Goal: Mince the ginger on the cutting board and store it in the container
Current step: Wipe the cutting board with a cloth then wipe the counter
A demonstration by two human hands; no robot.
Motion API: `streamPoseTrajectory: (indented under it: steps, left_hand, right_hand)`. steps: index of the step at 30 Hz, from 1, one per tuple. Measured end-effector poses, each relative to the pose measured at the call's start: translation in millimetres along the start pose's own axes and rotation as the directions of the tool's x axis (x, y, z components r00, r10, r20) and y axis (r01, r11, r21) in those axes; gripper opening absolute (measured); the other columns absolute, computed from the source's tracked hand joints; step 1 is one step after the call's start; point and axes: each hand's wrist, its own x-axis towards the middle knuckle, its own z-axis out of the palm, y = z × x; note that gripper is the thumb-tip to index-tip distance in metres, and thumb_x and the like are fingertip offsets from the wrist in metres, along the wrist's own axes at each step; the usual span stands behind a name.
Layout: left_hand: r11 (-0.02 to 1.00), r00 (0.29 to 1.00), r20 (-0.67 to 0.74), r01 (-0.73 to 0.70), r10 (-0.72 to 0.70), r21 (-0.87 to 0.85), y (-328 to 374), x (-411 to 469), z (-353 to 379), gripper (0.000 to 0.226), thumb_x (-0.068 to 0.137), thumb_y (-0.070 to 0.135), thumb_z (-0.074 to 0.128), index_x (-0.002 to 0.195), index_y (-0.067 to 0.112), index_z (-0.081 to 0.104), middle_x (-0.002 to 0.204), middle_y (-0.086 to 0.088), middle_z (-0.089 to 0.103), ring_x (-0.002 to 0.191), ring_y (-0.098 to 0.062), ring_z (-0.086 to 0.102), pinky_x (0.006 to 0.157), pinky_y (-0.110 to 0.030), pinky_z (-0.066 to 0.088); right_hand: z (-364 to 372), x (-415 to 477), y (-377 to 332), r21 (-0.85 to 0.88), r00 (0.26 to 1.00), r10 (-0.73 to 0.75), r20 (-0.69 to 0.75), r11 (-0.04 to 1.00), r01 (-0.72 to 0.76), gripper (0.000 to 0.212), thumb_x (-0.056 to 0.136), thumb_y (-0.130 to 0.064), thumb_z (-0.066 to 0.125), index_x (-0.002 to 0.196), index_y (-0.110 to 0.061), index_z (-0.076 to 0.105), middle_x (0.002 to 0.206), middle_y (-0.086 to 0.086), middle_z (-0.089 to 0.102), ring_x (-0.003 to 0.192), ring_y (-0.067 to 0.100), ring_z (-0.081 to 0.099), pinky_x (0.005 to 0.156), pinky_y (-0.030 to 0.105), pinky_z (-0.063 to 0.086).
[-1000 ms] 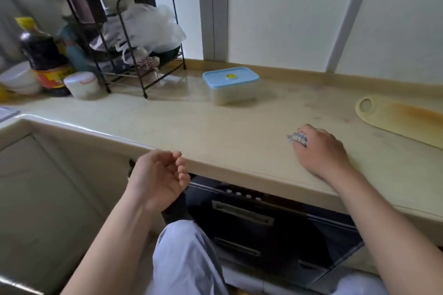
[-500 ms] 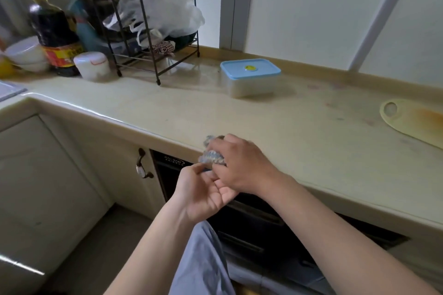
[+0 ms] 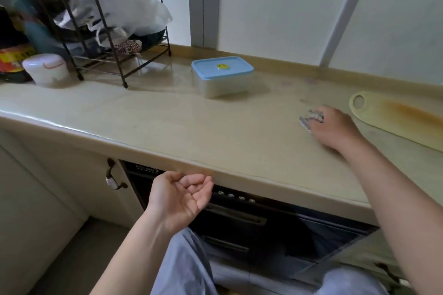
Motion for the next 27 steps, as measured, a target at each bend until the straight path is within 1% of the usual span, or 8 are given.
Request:
streamPoseTrajectory:
  steps: [3, 6, 11, 15, 18, 22, 24, 27]
  left_hand:
    - [1.0, 1.0, -0.019, -0.002, 0.003, 0.022, 0, 3, -1, 0.053, 0.098, 0.023, 0.03, 0.071, -0.01, 0.063, 0.077, -0.024, 0.066, 0.058, -0.032, 0.069, 0.053, -0.034, 0.06]
    - [1.0, 1.0, -0.023, 0.002, -0.001, 0.022, 3, 2, -2, 0.051, 0.097, 0.022, 0.031, 0.072, -0.009, 0.063, 0.075, -0.024, 0.066, 0.055, -0.032, 0.068, 0.05, -0.032, 0.059]
    - [0.999, 0.999, -0.031, -0.032, 0.032, -0.009, 19, 0, -13, 0.046, 0.096, 0.021, 0.032, 0.073, -0.006, 0.061, 0.074, -0.021, 0.063, 0.056, -0.029, 0.067, 0.049, -0.03, 0.057]
    - [0.997, 0.996, -0.037, -0.077, 0.077, 0.01, 35, 0, -20, 0.03, 0.089, 0.018, 0.037, 0.077, 0.001, 0.059, 0.072, -0.012, 0.053, 0.054, -0.025, 0.062, 0.054, -0.028, 0.055]
    - [0.998, 0.997, -0.049, -0.061, 0.062, 0.03, 43, 2, -26, 0.043, 0.094, 0.02, 0.034, 0.073, -0.005, 0.062, 0.074, -0.019, 0.061, 0.055, -0.03, 0.066, 0.051, -0.029, 0.057]
    - [0.998, 0.999, -0.027, -0.044, 0.044, 0.034, 48, 3, -31, 0.053, 0.095, 0.021, 0.033, 0.066, -0.009, 0.065, 0.076, -0.023, 0.066, 0.057, -0.031, 0.067, 0.05, -0.03, 0.058]
    - [0.998, 0.998, -0.035, -0.045, 0.047, 0.047, 50, 7, -37, 0.051, 0.096, 0.022, 0.032, 0.071, -0.008, 0.065, 0.076, -0.023, 0.066, 0.057, -0.031, 0.067, 0.051, -0.031, 0.058]
    - [0.995, 0.995, -0.016, -0.096, 0.096, -0.011, 57, 4, -45, 0.04, 0.095, 0.023, 0.039, 0.079, 0.0, 0.067, 0.076, -0.015, 0.067, 0.065, -0.026, 0.068, 0.064, -0.033, 0.058]
  right_hand:
    - [29, -5, -44, -0.026, 0.99, -0.134, 0.046, 0.991, 0.135, 0.015, 0.097, -0.035, 0.051, 0.103, -0.023, 0.058, 0.123, 0.021, 0.062, 0.116, 0.041, 0.059, 0.094, 0.042, 0.048]
    - [62, -26, -124, -0.008, 0.936, -0.335, 0.109, 0.941, 0.337, 0.028, 0.097, -0.034, 0.052, 0.122, -0.024, 0.06, 0.126, 0.017, 0.059, 0.118, 0.041, 0.058, 0.099, 0.045, 0.046]
    - [83, -92, -217, 0.101, 0.691, -0.684, 0.233, 0.724, 0.682, 0.036, 0.093, -0.03, 0.059, 0.129, -0.023, 0.06, 0.118, 0.011, 0.059, 0.112, 0.038, 0.059, 0.097, 0.045, 0.047]
    - [61, -101, -216, 0.342, 0.518, -0.757, 0.397, 0.647, 0.682, 0.026, 0.088, -0.018, 0.066, 0.112, -0.024, 0.072, 0.101, 0.001, 0.067, 0.097, 0.022, 0.064, 0.089, 0.033, 0.051]
    - [47, -76, -212, 0.423, 0.628, -0.683, 0.374, 0.728, 0.54, 0.017, 0.089, -0.016, 0.07, 0.103, -0.025, 0.076, 0.097, -0.008, 0.073, 0.091, 0.012, 0.065, 0.081, 0.024, 0.047]
    - [63, -51, -208, 0.244, 0.79, -0.56, 0.249, 0.826, 0.509, 0.018, 0.092, -0.02, 0.066, 0.109, -0.023, 0.072, 0.109, 0.005, 0.072, 0.104, 0.027, 0.064, 0.083, 0.028, 0.044]
    - [79, -71, -215, 0.195, 0.76, -0.608, 0.231, 0.794, 0.576, 0.023, 0.089, -0.024, 0.063, 0.111, -0.023, 0.07, 0.107, 0.007, 0.067, 0.103, 0.035, 0.063, 0.087, 0.035, 0.049]
    - [91, -120, -240, 0.248, 0.582, -0.78, 0.232, 0.626, 0.74, 0.037, 0.077, -0.035, 0.053, 0.108, -0.025, 0.069, 0.093, -0.002, 0.058, 0.09, 0.031, 0.063, 0.079, 0.039, 0.049]
